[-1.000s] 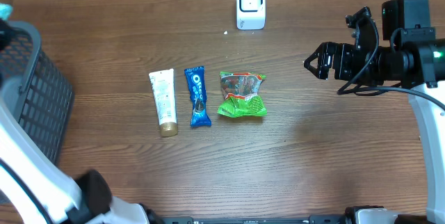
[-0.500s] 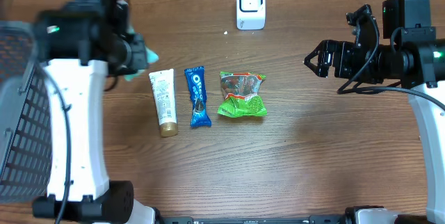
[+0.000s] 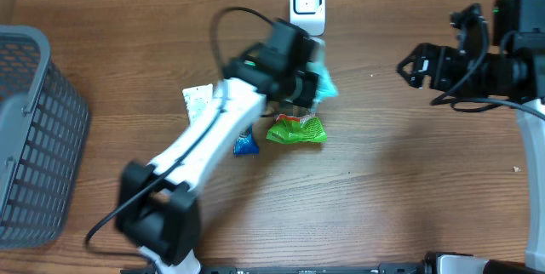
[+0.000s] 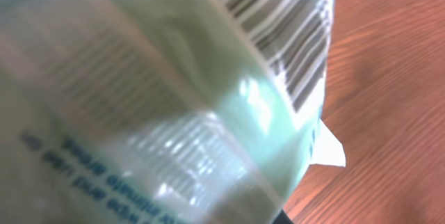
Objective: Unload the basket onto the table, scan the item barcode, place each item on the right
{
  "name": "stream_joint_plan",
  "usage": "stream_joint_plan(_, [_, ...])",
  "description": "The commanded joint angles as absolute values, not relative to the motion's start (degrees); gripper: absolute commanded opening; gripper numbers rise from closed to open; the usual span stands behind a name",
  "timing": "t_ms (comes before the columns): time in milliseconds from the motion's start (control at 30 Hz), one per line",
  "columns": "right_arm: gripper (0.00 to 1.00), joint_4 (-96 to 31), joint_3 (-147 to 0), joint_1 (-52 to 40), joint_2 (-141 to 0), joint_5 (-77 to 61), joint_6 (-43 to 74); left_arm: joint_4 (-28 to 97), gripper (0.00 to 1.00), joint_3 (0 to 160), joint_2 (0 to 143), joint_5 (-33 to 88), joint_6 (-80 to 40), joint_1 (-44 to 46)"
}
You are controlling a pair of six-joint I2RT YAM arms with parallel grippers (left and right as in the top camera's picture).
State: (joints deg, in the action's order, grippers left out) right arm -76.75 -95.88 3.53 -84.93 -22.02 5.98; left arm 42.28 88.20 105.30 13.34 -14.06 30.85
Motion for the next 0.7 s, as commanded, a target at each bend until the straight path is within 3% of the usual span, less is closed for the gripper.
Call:
stream_joint_plan(0, [0.96, -77.36, -97.17, 7.86, -84.88, -21.71, 5.74, 38.52, 0.04, 87.92, 112.18, 15.07, -18.41, 35.35])
stream_joint_plan(100, [0.96, -78.17, -97.17, 10.04, -84.88, -21.74, 5.74, 37.63, 0.07, 87.92, 115.13, 13.69, -21.41, 37.98])
stream_joint_plan(167, [0.96, -78.65, -97.14, 10.68, -84.88, -21.71, 5.72, 37.78, 0.18, 87.90, 116.09, 13.15, -22.57, 39.13])
stream_joint_plan(367, [0.97, -78.81, -97.14, 10.61, -84.90, -21.74, 5.74, 36.21, 0.77, 88.05, 116.36, 13.17, -22.55, 40.18])
stream_joint_plan(400, [0.97, -78.81, -97.14, 10.61, -84.90, -21.74, 5.74, 36.91, 0.81, 88.58, 116.29, 13.17, -22.55, 40.05])
stream_joint_plan(500, [0.98, -78.83, -97.03, 10.61, -84.90, -21.80, 5.74, 44.71, 0.85, 95.22, 115.79, 12.88, -22.26, 37.82])
stream_joint_plan(667, [0.99, -75.64, -93.23, 10.13, -85.01, -26.87, 5.76, 70.30, 0.83, 119.92, 114.10, 4.14, -21.85, 30.46])
